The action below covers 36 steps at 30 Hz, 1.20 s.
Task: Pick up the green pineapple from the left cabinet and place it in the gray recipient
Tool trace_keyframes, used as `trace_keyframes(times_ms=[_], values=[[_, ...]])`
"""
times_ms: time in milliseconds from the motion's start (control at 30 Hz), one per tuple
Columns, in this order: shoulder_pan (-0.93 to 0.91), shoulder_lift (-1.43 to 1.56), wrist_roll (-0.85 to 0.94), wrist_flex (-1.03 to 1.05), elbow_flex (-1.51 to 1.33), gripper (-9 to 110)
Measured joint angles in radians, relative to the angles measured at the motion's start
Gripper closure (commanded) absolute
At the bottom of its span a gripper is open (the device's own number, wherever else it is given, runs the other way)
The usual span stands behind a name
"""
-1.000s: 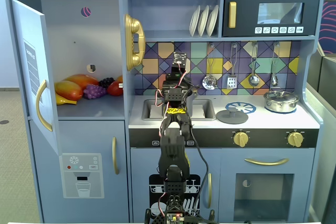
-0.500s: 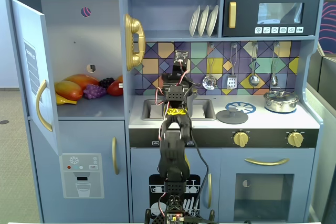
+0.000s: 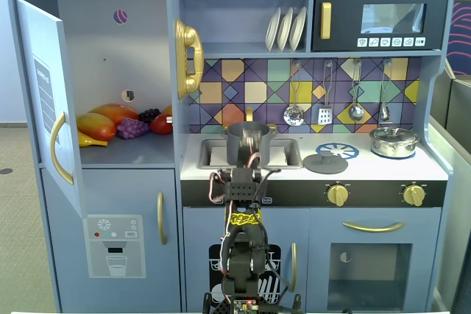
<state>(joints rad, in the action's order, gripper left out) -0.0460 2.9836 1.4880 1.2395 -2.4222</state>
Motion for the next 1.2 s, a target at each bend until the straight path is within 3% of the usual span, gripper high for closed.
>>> trace_keyframes(times_ms=[300,433,667,1200], values=[[0.043,-0.133,-0.052,-0.36,-0.532,101],[0.081,-0.095,-0.049,-0.258,-0.578,101],[0.037,0.133,0.103,0.109,-0.557,101],[0.011,0.201,0.086,0.126,-0.565,96]])
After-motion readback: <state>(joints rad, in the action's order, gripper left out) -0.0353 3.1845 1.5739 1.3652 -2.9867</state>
